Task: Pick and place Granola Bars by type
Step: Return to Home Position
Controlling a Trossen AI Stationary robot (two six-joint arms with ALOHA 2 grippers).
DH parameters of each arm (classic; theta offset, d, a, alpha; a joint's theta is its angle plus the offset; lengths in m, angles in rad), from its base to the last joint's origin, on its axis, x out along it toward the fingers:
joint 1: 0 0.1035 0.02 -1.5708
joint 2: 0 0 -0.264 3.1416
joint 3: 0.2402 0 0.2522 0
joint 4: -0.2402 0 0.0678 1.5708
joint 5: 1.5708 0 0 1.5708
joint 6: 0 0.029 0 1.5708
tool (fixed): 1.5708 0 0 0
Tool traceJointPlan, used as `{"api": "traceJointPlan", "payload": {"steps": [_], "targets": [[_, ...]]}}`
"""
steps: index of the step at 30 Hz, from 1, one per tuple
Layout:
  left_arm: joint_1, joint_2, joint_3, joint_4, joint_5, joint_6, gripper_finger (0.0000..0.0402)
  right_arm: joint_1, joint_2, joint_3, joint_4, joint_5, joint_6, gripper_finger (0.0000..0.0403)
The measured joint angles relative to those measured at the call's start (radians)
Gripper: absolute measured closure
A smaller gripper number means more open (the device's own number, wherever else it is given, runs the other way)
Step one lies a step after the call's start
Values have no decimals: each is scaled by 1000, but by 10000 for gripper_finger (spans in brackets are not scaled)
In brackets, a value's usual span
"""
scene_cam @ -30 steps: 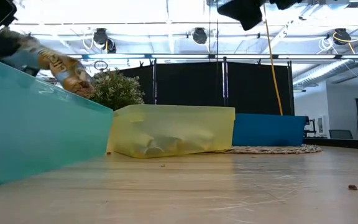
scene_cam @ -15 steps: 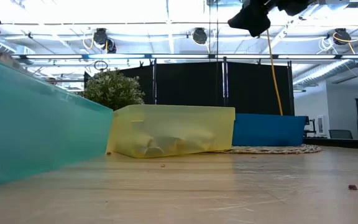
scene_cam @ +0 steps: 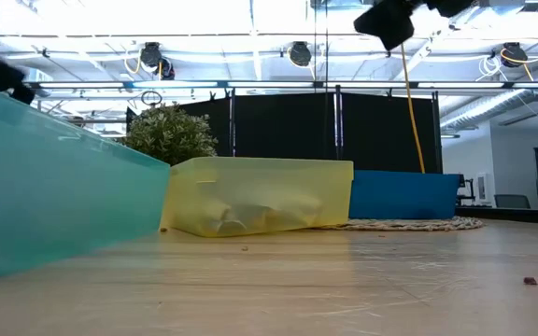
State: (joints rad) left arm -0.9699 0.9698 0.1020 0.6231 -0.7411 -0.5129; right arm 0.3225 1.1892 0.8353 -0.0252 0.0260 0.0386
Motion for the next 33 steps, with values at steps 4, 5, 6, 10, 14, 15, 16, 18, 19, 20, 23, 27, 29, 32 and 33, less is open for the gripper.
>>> {"api": "traceJointPlan", "payload": {"steps": [4, 5, 6, 10, 14, 15, 16, 18, 19, 20, 23, 27, 29, 32, 33], "targets": [[1, -37, 0, -23, -115, 89, 258, 0, -95, -93, 70, 26, 6, 96], [1, -50, -1, -32, -122, 103, 258, 0, -129, -124, 99, 38, 9, 96], [1, -68, -4, -33, -124, 122, 257, 0, -167, -158, 133, 54, 13, 96], [10, -170, -55, -4, -128, 220, 257, -2, -330, -299, 267, 144, 11, 96], [61, -294, -91, -32, -123, 303, 257, -2, -472, -423, 386, 238, -34, 96], [77, -323, -91, -54, -109, 318, 257, -2, -499, -450, 409, 249, -49, 96], [95, -351, -92, -69, -85, 336, 257, -2, -525, -475, 427, 262, -60, 96], [130, -397, -92, -105, -43, 365, 257, -2, -578, -518, 435, 267, -79, 96], [147, -422, -92, -128, -28, 375, 256, -3, -603, -536, 438, 273, -82, 96], [165, -444, -92, -150, -13, 377, 256, -2, -629, -554, 442, 287, -83, 96], [217, -504, -92, -231, 15, 369, 256, -3, -716, -614, 439, 313, -85, 96], [275, -563, -92, -309, 98, 351, 256, -3, -828, -683, 440, 340, -104, 96], [298, -586, -92, -329, 128, 357, 256, -3, -871, -710, 440, 340, -111, 96], [329, -616, -92, -369, 140, 369, 256, -3, -921, -733, 423, 340, -124, 96], [339, -627, -92, -388, 140, 370, 256, -3, -935, -737, 411, 340, -128, 96]]}}
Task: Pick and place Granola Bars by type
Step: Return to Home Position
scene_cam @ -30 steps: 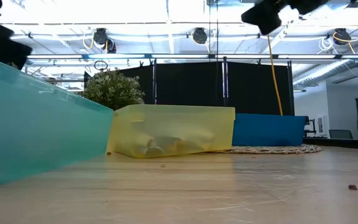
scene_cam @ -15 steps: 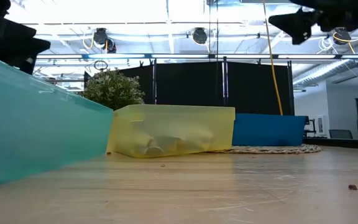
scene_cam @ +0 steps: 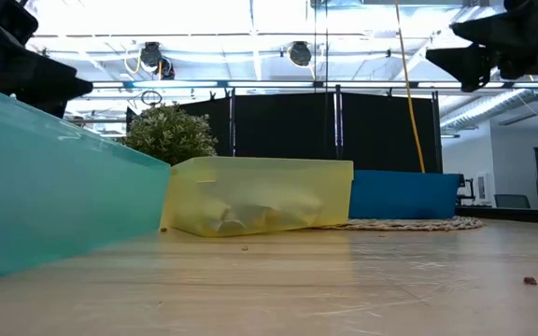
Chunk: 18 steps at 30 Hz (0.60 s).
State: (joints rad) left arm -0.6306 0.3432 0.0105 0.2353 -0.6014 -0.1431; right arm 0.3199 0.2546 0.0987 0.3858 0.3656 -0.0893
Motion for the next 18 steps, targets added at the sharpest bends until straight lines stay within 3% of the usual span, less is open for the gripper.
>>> {"api": "traceJointPlan", "payload": {"steps": [18], "targets": [[99, -70, 0, -101, 55, -49, 256, 0, -253, -1, -375, -26, -3, 96]]}}
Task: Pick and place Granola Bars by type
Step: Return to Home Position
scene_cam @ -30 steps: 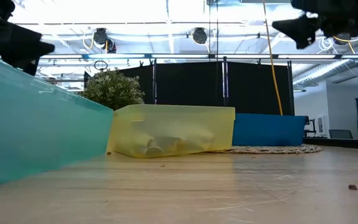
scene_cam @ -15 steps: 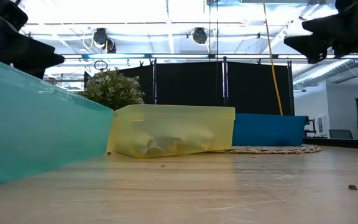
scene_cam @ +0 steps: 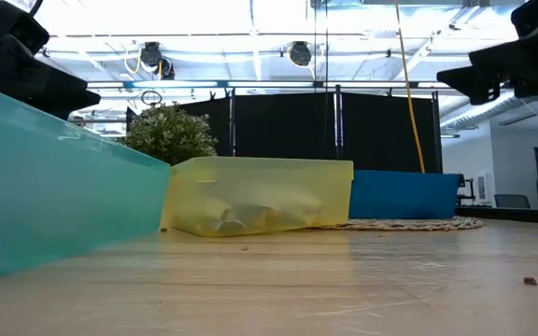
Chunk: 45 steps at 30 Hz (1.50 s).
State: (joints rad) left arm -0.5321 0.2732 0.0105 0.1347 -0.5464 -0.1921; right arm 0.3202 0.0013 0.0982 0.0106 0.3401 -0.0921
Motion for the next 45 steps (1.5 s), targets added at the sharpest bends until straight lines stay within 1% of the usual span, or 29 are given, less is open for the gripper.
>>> {"api": "traceJointPlan", "payload": {"steps": [2, 6, 8, 15, 17, 20, 24, 27, 32, 34, 39, 41, 45], "targets": [[3, 0, 0, -4, 0, -1, 256, 0, 0, 8, -34, 5, 0, 96], [4, 0, 0, -14, 4, -14, 256, 0, 0, 14, -84, 79, 1, 96], [4, 0, 0, -14, 16, -20, 256, 0, 0, 14, -83, 61, 8, 96], [4, 0, 0, -32, 34, -16, 256, 0, 0, 13, -103, -223, 65, 96], [4, 0, 0, -45, 34, -19, 256, 0, 0, 13, -121, -284, 63, 96], [4, 0, 0, -38, 34, -28, 256, 0, 0, 13, -131, -339, 49, 96], [4, 0, 0, -42, 56, -47, 256, 0, 0, 41, -184, -340, 22, 96], [4, 0, 0, -52, 59, -53, 256, 0, 0, 50, -191, -339, -4, 96], [4, 1, 2, -59, 59, -80, 256, 0, 0, 40, -172, -248, -24, 97], [4, 1, 2, -59, 59, -80, 256, 0, 0, 23, -118, -233, -26, 97], [4, 1, 2, -62, 50, -47, 256, 0, 0, -17, 11, -240, -36, 97], [4, 1, 2, -62, 49, -20, 256, 0, 0, -30, 31, -241, -39, 97], [4, 1, 2, -62, 49, -18, 256, 0, 0, -46, 39, -239, -48, 97]]}}
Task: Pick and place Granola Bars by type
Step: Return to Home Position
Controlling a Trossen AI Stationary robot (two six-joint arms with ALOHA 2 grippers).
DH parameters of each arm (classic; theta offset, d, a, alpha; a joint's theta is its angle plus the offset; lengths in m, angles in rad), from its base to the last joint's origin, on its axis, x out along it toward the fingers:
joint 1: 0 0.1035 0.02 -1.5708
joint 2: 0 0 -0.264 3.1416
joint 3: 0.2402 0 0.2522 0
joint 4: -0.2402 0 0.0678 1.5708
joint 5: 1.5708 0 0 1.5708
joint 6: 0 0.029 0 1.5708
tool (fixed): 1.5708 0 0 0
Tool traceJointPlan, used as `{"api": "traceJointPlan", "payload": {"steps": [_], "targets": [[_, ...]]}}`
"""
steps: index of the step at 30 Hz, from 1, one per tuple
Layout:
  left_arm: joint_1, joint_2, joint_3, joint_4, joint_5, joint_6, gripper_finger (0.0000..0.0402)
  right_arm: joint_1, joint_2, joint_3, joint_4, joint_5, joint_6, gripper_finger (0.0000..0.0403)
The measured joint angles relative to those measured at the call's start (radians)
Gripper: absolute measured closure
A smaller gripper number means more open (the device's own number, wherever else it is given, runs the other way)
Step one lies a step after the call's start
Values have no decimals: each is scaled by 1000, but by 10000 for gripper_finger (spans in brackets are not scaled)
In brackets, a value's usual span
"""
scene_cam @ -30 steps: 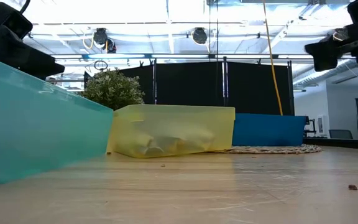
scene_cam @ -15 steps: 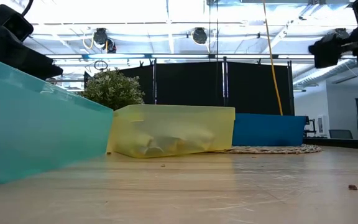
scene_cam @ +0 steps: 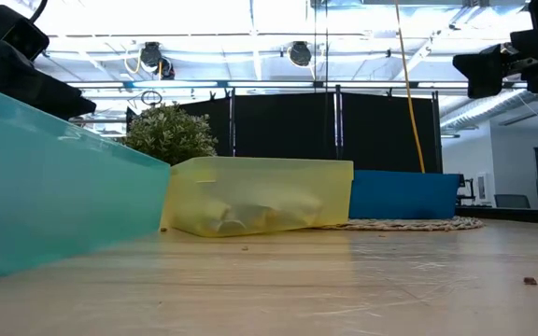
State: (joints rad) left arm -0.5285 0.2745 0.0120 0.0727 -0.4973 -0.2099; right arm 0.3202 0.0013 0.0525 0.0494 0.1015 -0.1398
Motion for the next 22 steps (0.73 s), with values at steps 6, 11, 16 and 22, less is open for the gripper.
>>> {"api": "traceJointPlan", "payload": {"steps": [6, 11, 16, 22], "targets": [[0, 0, 0, 0, 0, -2, 256, 0, 1, -1, -4, -1, 21, 96], [0, 0, 0, 0, -1, -2, 256, 0, 1, -11, -11, -2, 23, 96], [0, 0, 0, 5, -1, -2, 256, 0, 1, -37, 12, 0, 19, 96], [0, 0, 0, 6, -1, -2, 256, 0, 3, -37, 34, 2, 23, 96]]}}
